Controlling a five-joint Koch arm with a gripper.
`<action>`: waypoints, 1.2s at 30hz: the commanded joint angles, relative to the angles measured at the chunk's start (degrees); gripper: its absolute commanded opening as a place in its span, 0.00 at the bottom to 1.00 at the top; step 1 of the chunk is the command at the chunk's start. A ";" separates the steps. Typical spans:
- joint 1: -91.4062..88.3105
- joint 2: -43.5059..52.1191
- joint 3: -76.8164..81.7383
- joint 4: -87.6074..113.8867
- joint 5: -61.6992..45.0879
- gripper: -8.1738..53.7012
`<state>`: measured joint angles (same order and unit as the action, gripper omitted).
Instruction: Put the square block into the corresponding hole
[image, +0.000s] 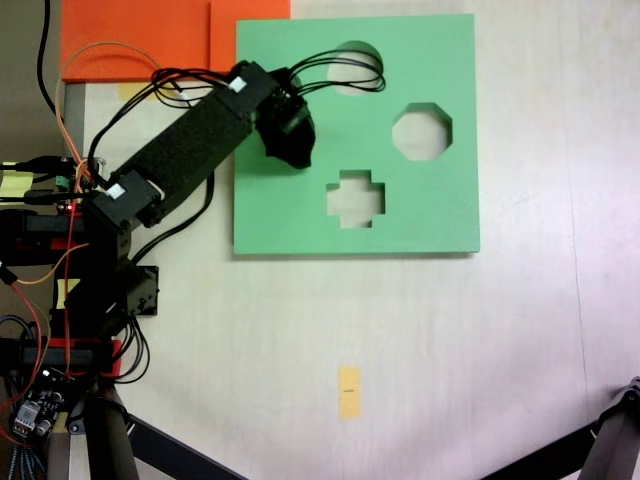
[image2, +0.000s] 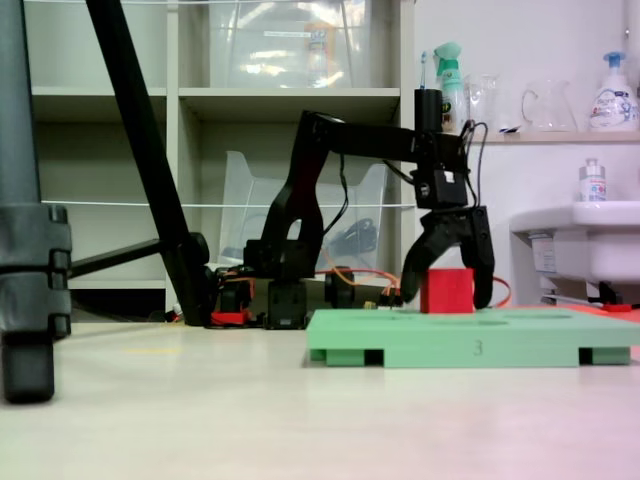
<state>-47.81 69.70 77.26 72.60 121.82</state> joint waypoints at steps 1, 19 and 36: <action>-1.14 5.19 -2.55 -0.70 0.70 0.98; 23.03 49.75 19.25 -13.18 -83.50 0.81; 45.26 42.89 89.12 -89.65 -119.27 0.69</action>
<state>-1.49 112.32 166.38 -11.60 2.11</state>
